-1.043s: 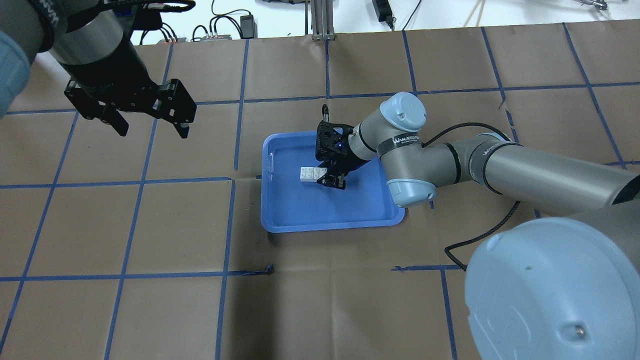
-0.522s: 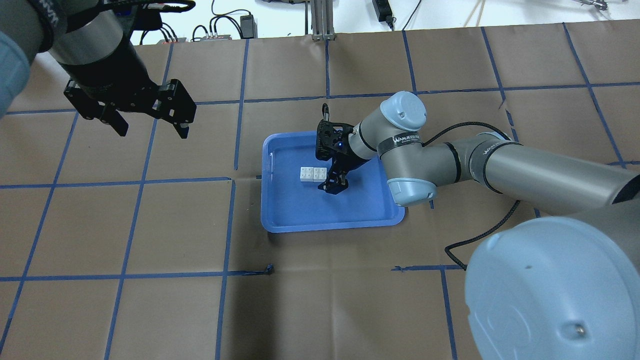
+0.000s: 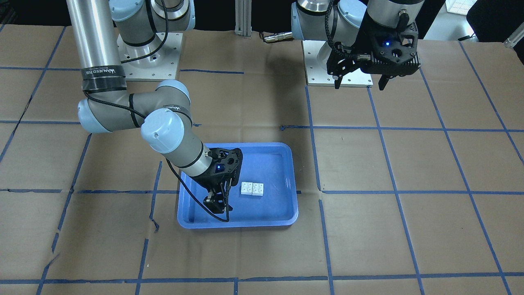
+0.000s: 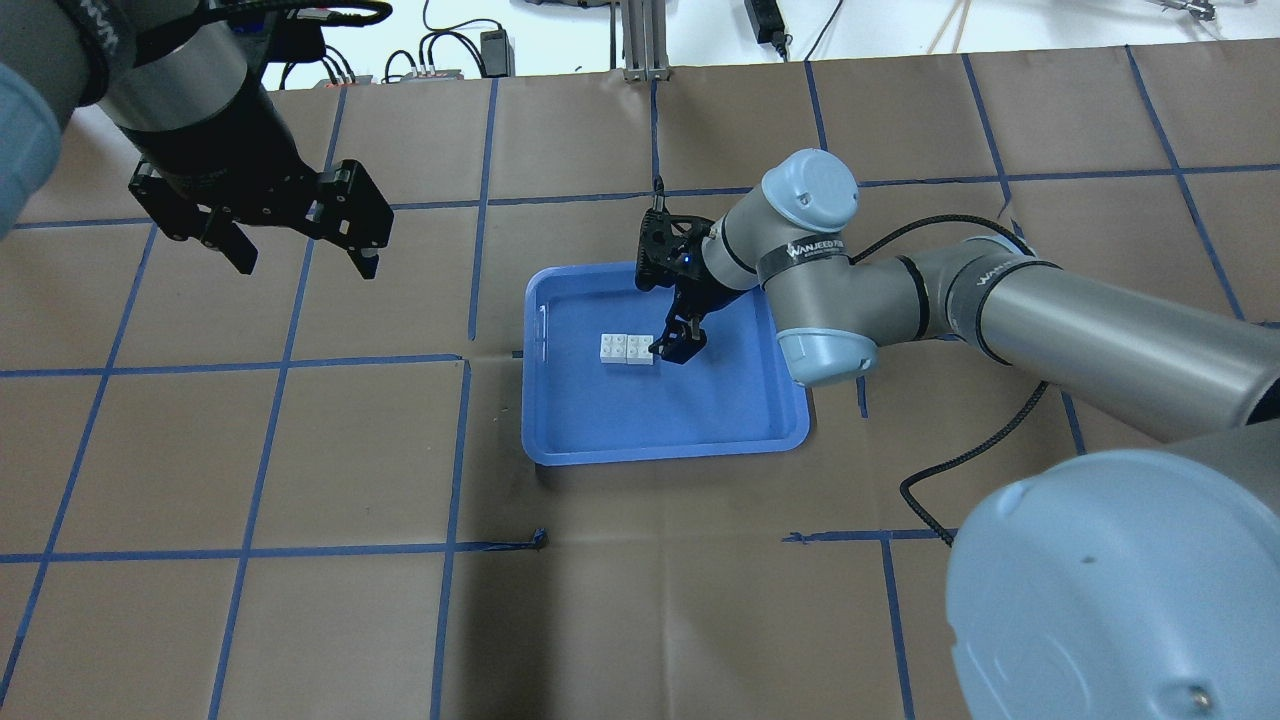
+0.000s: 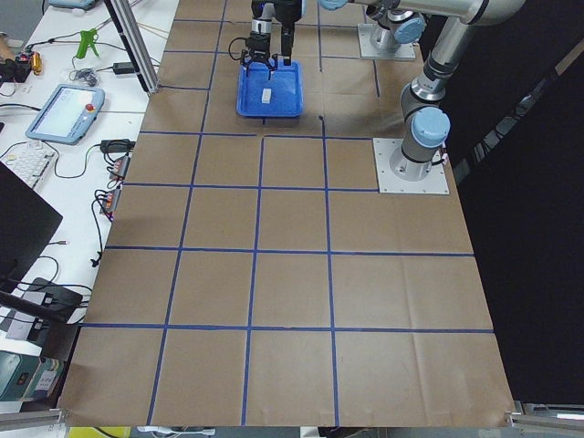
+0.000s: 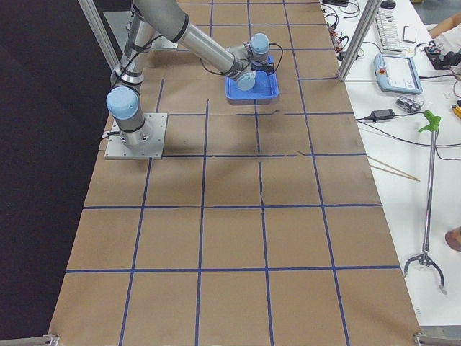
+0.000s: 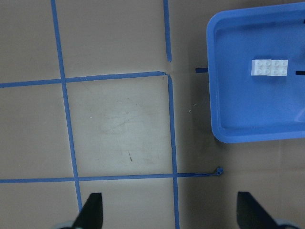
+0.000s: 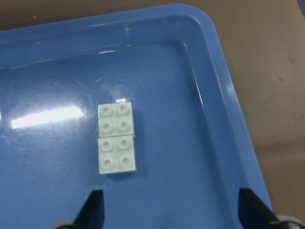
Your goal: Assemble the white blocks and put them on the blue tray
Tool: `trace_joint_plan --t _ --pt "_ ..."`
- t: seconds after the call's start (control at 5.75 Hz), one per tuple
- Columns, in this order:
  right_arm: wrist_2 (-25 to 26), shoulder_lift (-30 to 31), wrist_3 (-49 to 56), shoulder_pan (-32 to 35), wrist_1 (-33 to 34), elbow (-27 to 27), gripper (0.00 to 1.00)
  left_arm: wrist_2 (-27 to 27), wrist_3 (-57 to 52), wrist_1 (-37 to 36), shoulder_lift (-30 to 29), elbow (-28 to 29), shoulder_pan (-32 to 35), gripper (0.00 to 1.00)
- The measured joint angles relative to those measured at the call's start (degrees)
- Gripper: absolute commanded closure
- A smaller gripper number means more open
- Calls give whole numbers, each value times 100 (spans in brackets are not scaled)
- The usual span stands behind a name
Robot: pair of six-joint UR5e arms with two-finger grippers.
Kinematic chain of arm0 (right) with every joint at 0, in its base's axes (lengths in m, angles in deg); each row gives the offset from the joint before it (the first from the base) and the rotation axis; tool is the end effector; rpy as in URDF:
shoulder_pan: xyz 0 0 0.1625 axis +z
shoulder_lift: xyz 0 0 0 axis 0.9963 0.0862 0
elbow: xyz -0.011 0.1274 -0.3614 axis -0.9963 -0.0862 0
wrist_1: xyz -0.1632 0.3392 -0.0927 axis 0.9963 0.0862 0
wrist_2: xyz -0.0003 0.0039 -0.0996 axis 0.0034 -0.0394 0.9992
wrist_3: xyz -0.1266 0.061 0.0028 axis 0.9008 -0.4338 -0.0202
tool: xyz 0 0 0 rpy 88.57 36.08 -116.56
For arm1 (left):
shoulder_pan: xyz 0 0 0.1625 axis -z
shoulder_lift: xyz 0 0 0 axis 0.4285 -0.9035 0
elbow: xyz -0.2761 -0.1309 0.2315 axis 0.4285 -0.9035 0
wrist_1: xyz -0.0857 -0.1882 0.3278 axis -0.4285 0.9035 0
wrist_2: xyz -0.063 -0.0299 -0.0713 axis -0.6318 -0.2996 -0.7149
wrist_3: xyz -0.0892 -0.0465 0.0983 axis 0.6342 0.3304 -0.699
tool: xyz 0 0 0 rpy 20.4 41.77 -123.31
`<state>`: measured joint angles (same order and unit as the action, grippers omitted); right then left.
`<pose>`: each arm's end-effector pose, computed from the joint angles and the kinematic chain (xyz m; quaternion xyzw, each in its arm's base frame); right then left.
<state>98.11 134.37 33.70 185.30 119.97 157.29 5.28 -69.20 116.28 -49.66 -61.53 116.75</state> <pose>0.2868 -0.5340 0.1722 -0.6280 0.7491 -0.1637 0.1326 -0.1346 -0.4335 0.4307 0.0301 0.9989 0.0162 0.0326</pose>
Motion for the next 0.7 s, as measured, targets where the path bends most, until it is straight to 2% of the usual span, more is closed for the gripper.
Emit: trace_joint_plan --t 0.35,0.7 --pt "634 594 -821 -360 -1312 -328 0 -5 0 -19 78 -134 3 1" --pt "1114 1079 -1965 -695 -1868 -432 0 -6 0 -24 91 -159 3 1"
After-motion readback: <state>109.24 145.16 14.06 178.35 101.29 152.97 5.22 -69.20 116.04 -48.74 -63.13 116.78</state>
